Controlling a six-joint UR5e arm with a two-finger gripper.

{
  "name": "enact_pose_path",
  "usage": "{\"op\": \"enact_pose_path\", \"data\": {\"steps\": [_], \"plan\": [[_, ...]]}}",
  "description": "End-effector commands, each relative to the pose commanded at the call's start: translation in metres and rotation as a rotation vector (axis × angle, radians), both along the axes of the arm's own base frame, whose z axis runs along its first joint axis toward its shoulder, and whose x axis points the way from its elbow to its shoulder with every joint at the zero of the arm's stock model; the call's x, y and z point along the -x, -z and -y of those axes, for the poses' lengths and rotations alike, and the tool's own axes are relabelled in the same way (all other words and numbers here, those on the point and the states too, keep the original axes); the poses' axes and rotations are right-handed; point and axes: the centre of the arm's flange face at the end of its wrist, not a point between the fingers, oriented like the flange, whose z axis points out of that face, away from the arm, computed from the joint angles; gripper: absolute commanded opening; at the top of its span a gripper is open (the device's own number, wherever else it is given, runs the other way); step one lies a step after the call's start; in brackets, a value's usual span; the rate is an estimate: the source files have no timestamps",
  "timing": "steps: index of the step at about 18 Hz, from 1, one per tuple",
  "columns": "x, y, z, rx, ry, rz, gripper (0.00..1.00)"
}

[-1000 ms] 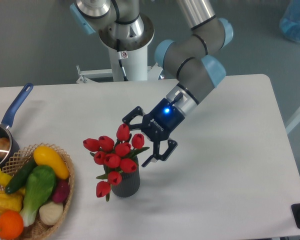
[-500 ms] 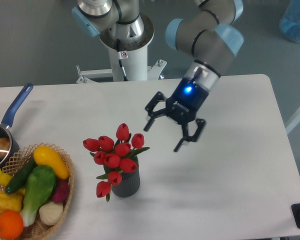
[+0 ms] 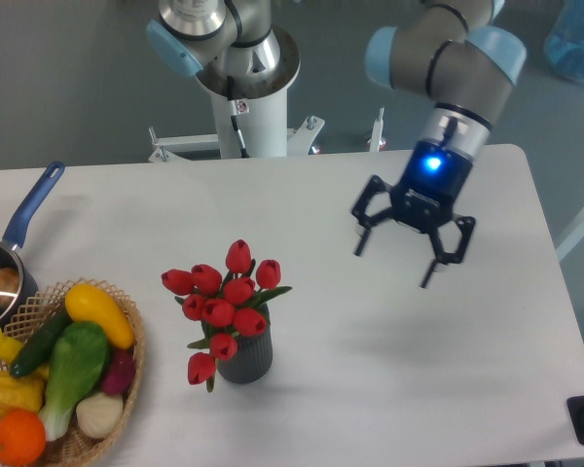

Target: Insert the flowers into the vase

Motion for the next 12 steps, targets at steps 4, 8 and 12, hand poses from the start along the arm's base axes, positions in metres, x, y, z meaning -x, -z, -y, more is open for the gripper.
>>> {"op": "enact_pose_path", "data": {"steps": [4,8,12], "plan": [[0.013,0.028,0.004,0.293,-0.041,-0.082,1.0],[0.015,0.034,0.006,0.39,-0.068,-0.104,1.0],[0.009,0.044,0.003,0.435,-0.054,-0.107,1.0]]}}
